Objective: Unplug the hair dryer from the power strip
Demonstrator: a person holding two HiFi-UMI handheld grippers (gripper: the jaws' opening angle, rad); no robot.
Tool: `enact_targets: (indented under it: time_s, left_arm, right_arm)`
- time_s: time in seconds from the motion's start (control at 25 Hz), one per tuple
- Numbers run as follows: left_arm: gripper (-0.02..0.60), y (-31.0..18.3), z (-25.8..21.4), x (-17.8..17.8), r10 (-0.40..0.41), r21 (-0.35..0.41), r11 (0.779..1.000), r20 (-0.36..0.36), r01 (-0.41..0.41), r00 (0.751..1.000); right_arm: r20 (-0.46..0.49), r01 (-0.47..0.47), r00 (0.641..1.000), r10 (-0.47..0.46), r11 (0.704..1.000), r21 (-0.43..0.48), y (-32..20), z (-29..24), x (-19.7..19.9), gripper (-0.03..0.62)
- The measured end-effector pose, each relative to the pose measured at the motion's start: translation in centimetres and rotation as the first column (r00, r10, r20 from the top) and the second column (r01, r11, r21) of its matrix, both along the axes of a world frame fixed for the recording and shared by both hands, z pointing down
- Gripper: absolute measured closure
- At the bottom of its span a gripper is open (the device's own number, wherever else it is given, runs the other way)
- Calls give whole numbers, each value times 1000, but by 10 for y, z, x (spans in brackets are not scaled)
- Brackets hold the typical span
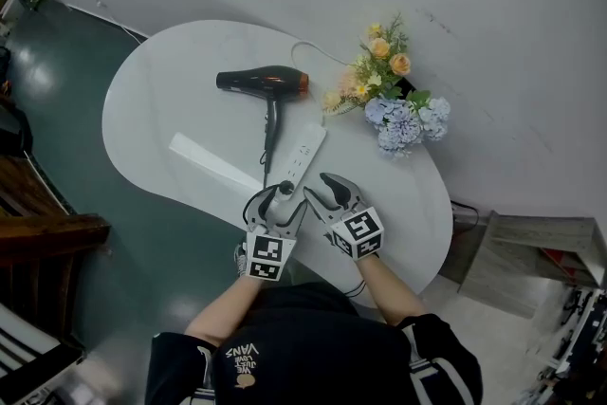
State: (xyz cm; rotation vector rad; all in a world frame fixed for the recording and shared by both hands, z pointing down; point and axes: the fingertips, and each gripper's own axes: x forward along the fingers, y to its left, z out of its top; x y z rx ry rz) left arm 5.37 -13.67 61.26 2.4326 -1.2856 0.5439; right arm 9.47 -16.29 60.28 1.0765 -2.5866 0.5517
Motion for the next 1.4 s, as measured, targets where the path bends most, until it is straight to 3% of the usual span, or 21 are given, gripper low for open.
enact_targets:
  time_s: [0.44,1.08,1.4]
  left_arm:
    - [295,-13,4,-18,16,-17,1000,3,-16,1000]
    - [325,-21,11,-19,10,-17,1000,-1,-10,1000]
    - [422,-27,13,-22,-23,-7,1000,12,23,1000]
  right_arm:
    - [-51,13,999,-12,1000,13,-18,10,-14,404]
    - [-101,115,989,-109,992,53,-38,31,-36,414]
    - [-161,150,978,-133,984,99,-39,33,-36,441]
